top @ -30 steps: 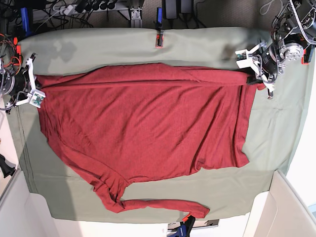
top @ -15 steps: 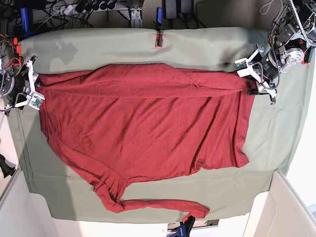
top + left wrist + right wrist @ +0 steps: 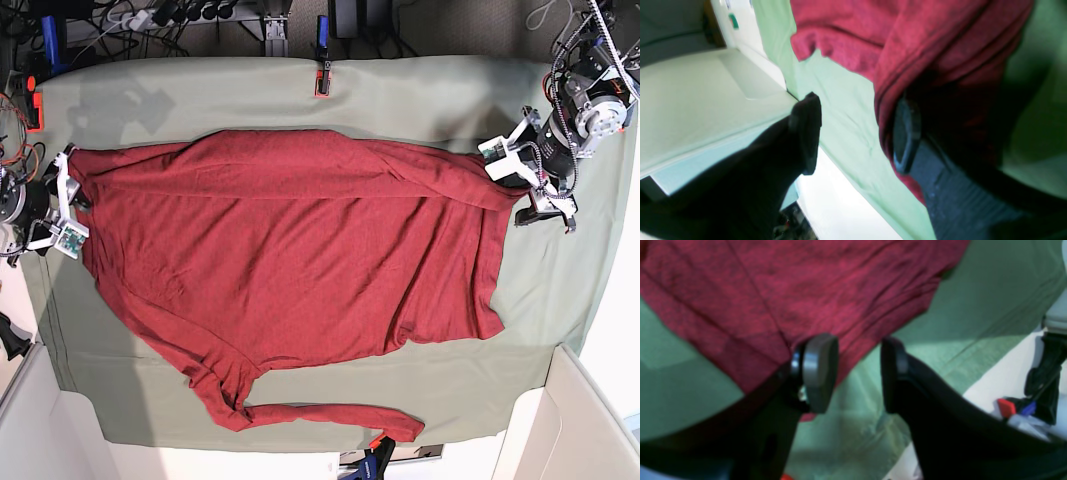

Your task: Fold the T-shirt properly

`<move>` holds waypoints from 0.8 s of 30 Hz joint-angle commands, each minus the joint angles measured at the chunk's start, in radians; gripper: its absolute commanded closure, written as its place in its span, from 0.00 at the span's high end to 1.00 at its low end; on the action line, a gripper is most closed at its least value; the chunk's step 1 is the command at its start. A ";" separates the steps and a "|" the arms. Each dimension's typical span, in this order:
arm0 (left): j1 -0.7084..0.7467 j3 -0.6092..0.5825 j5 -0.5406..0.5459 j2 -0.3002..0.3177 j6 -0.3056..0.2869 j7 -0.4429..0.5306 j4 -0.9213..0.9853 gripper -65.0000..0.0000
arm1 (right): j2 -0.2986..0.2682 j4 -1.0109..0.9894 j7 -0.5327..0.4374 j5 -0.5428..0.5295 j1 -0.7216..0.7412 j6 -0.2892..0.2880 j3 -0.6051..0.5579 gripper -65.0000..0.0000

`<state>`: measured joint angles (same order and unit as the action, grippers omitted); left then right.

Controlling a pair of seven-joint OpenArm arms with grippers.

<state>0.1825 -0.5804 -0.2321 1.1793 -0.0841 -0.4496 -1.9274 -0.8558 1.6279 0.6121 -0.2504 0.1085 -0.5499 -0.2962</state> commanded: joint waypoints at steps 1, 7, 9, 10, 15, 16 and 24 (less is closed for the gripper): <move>-0.011 0.013 0.006 0.024 0.006 -0.011 -0.015 0.54 | -0.022 0.013 -0.004 -0.005 0.015 0.008 0.014 0.39; 0.047 0.012 0.070 0.024 -0.077 -0.037 -0.044 0.54 | -0.026 0.043 0.056 -0.062 -0.003 -0.016 0.014 0.39; 0.080 0.012 0.053 0.024 -0.077 -0.053 -0.082 0.54 | -0.030 0.082 0.063 -0.062 -0.027 -0.026 0.014 0.39; 0.094 0.012 0.053 0.027 -0.077 -0.061 -0.104 0.54 | -0.034 0.103 0.071 -0.065 -0.040 -0.029 0.014 0.39; 0.177 0.012 0.019 0.035 -0.077 -0.071 -0.152 0.54 | -0.059 0.143 0.088 -0.024 -0.130 -0.038 0.014 0.39; 0.185 0.012 0.005 0.034 -0.072 -0.071 -0.152 0.54 | -0.058 0.143 0.088 -0.004 -0.146 -0.038 0.014 0.39; 0.186 0.012 -0.054 0.034 0.021 -0.071 -0.152 0.54 | -0.057 0.127 0.068 0.062 -0.189 -0.037 0.012 0.39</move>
<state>0.3740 -0.5781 -0.2729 1.1938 -0.0814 -0.5236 -2.0670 -0.8917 1.7477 0.6884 -0.1871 -0.0887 -0.5915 -0.2947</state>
